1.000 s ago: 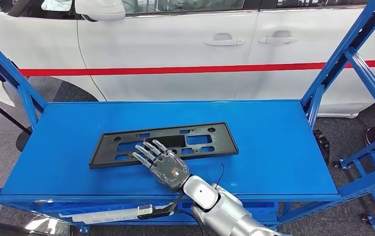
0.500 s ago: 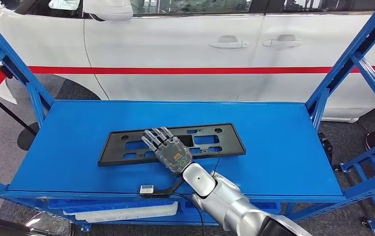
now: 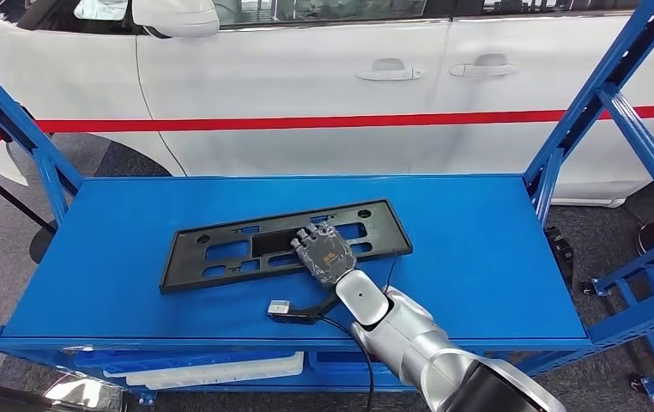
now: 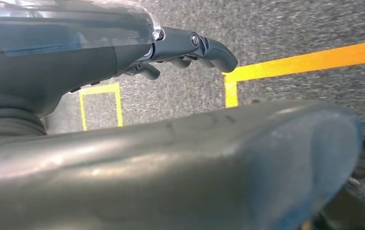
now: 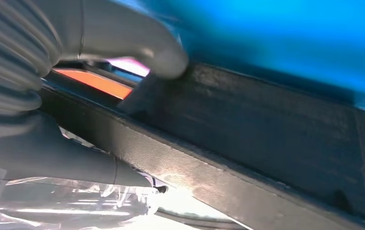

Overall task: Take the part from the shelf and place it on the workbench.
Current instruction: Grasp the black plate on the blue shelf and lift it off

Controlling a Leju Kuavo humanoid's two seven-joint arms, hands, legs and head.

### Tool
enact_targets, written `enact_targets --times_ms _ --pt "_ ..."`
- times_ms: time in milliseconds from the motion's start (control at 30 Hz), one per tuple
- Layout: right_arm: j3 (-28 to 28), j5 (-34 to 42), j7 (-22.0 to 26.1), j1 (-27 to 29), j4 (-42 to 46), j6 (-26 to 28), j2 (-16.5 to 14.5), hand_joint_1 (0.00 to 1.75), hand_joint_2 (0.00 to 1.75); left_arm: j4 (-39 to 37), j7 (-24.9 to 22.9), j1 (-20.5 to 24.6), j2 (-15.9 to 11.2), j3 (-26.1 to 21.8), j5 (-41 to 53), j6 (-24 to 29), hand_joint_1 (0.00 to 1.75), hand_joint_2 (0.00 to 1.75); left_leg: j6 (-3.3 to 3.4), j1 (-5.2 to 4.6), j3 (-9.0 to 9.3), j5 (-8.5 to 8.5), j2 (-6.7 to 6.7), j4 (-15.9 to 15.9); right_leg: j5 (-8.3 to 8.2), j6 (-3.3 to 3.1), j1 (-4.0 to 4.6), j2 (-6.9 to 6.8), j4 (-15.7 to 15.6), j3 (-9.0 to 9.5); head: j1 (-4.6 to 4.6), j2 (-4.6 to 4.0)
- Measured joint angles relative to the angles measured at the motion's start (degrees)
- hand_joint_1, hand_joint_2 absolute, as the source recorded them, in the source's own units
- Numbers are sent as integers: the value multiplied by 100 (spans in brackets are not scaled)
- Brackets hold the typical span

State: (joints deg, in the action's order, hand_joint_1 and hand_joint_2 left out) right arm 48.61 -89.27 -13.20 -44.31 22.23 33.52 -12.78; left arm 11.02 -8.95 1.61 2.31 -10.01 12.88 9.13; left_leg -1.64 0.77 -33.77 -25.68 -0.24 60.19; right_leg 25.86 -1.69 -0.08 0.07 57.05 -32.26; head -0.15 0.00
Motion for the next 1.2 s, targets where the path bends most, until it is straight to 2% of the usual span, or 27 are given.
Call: enact_targets --times_ms 33,67,133,200,233,300,333,367,400,467,533,567,667,733,833,867,900,933,967,1033,1067,1167,1200 --pt "-9 2 4 -11 -14 1 1 173 175 0 4 3 -1 0 -5 -2 0 0 32 -11 99 62 1 -230 4 24 9 2 8 -13 0 0" --pt "-16 2 7 -23 -26 3 1 173 175 0 8 5 -1 0 -10 -3 0 0 62 -26 129 62 -1 -320 2 50 16 3 12 -29 0 0" --pt "-30 4 20 -50 -47 8 2 172 175 0 15 10 -1 -1 -15 -5 0 0 124 -27 122 77 -4 -344 0 111 22 4 14 -47 0 0" --pt "-51 4 62 -75 -69 19 3 173 175 0 20 12 -1 -2 -16 -6 0 0 192 -1 145 105 5 -391 119 175 18 4 167 -113 0 0" --pt "-64 4 91 -80 -82 25 3 172 175 0 22 17 -1 -3 -17 -6 0 0 222 13 154 118 10 -413 265 204 12 4 410 -227 0 0" --pt "-90 4 142 -74 -111 42 4 172 175 0 44 25 -4 -4 -22 -10 0 0 254 11 149 121 11 -415 610 244 -14 3 1169 -609 0 0" --pt "-101 5 167 -69 -125 56 4 171 175 0 74 27 -4 -6 -25 -14 0 0 257 9 147 119 8 -413 708 259 -27 2 1504 -790 0 0" --pt "-110 7 188 -68 -137 73 4 172 175 0 124 27 -4 -8 -26 -17 0 0 255 9 150 115 3 -410 701 270 -39 1 1662 -890 0 0" --pt "-122 9 209 -71 -146 87 4 173 175 0 186 26 -3 -10 -26 -17 0 0 250 10 157 109 -3 -406 587 274 -51 -1 1600 -883 0 0" --pt "-156 29 250 -84 -153 104 3 172 175 0 347 27 -1 -20 -31 -8 0 87 218 11 171 84 -20 -381 173 258 -70 -3 915 -580 0 0" --pt "-193 74 296 -106 -153 111 -1 168 175 0 528 31 1 -42 -44 8 0 175 160 -10 157 44 -33 -330 -67 214 -61 -2 264 -282 0 0" --pt "-214 107 321 -114 -153 123 -2 168 175 0 609 32 0 -57 -55 26 0 175 127 -18 146 30 -36 -316 -87 186 -49 1 130 -226 0 0" --pt "-342 374 539 -120 -125 280 -8 168 175 0 778 35 -2 -132 -113 117 0 175 20 2 137 -6 -29 -293 -91 76 -31 7 85 -218 0 0" --pt "-524 798 880 -119 -30 456 -17 168 175 0 851 37 -1 -184 -163 144 0 175 -36 18 4 -217 -15 23 -109 3 -50 1 50 -201 -1 0" --pt "-938 1813 1710 -46 290 580 -27 168 175 0 962 31 3 -280 -258 87 0 175 -82 28 -517 -734 -8 1146 -103 -41 -34 -4 46 -196 0 0" --pt "-1102 2281 2078 10 469 536 -26 168 175 0 1006 26 2 -324 -309 26 0 175 -88 30 -623 -772 -7 1359 -100 -45 -27 -3 48 -191 0 0" --pt "-1268 2780 2446 79 693 442 -24 168 175 0 1057 21 2 -374 -373 -46 0 175 -86 31 -623 -697 -7 1351 -96 -46 -23 1 48 -181 0 0" --pt "-1429 3344 2816 159 974 268 -20 168 175 0 1131 18 1 -433 -455 -139 0 175 -77 32 -503 -520 -6 1100 -90 -42 -22 8 49 -165 0 0" --pt "-1576 3962 3163 257 1311 17 -13 168 175 0 1229 19 2 -503 -550 -243 0 175 -62 33 -295 -298 -3 680 -81 -32 -21 14 49 -144 0 0" --pt "-1832 5302 3793 534 2118 -643 41 168 175 0 1478 28 3 -660 -740 -475 0 175 -7 16 79 -32 0 -72 -59 13 3 17 55 -116 1 0" --pt "-1935 5986 4077 719 2574 -1010 92 168 175 0 1611 32 3 -742 -819 -588 0 175 28 4 162 5 -4 -250 -53 43 13 10 57 -114 1 -1" --pt "-2135 8064 4734 1343 4051 -2243 302 168 175 0 1937 18 4 -952 -928 -785 0 175 140 -8 165 24 -34 -317 -40 147 8 -13 65 -123 1 -1" --pt "-2174 8745 4834 1527 4545 -2708 379 168 175 0 1999 8 4 -998 -931 -815 0 175 177 2 166 39 -36 -336 21 178 1 -13 133 -152 1 0"
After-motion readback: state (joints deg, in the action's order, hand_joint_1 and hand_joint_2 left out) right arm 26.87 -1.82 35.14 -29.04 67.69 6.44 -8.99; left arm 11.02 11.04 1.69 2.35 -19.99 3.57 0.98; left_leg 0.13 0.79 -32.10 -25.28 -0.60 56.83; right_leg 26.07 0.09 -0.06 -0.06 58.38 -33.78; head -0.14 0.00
